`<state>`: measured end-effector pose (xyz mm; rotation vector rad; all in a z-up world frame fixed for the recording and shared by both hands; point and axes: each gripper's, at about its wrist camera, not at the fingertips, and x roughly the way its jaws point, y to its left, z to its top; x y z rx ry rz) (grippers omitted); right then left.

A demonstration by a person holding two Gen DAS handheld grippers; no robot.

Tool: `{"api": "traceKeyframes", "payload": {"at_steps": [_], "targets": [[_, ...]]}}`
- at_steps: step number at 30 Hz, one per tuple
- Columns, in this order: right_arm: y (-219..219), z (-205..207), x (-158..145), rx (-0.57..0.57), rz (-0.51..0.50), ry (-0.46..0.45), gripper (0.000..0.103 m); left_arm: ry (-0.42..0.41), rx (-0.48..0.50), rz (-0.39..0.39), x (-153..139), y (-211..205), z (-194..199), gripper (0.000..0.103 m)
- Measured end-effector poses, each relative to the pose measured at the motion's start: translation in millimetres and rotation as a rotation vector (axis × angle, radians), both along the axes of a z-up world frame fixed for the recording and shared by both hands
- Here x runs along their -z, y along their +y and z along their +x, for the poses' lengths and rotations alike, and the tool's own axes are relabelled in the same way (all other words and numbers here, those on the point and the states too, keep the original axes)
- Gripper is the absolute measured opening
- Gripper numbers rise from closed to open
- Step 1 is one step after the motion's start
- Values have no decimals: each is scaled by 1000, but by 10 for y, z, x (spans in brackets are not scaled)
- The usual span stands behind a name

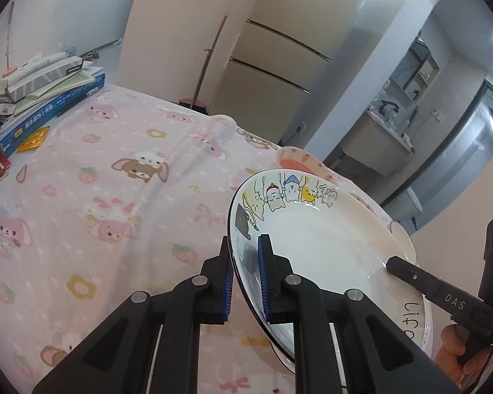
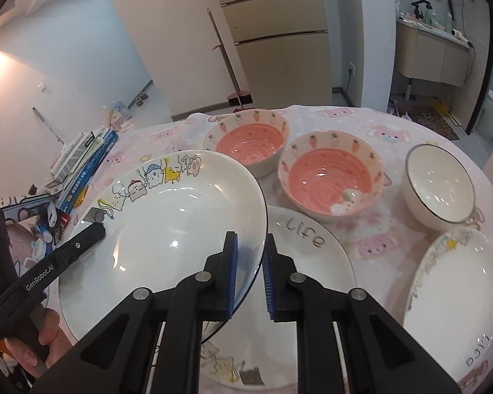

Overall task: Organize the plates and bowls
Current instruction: 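Carry the held plate over the 'life' plate and lower it on top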

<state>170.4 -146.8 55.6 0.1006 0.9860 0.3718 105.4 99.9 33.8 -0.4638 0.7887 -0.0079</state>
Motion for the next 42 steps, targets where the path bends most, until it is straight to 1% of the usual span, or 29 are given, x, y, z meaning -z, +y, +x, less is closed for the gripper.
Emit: {"api": "traceKeyframes", "payload": {"at_steps": [5, 9, 13, 20, 24, 29, 34, 42], "targets": [[-211, -191, -65, 31, 0, -5, 14, -8, 43, 26, -83, -223, -130, 15], [-356, -310, -59, 54, -3, -11, 14, -20, 83, 53, -83, -393, -216, 16], [-455, -381, 38, 70, -6, -12, 14, -19, 119, 74, 21, -496, -238, 16], [-556, -349, 381, 92, 9, 40, 14, 18, 149, 72, 327, -571, -199, 17], [-565, -368, 494, 98, 6, 31, 14, 8, 165, 95, 432, -617, -209, 17], [-591, -377, 573, 110, 11, 29, 14, 0, 178, 104, 501, -669, -197, 17], [-578, -397, 624, 116, -7, 12, 14, -7, 186, 113, 571, -688, -190, 17], [-579, -411, 674, 118, -17, -18, 15, -28, 188, 147, 596, -737, -189, 18]]}}
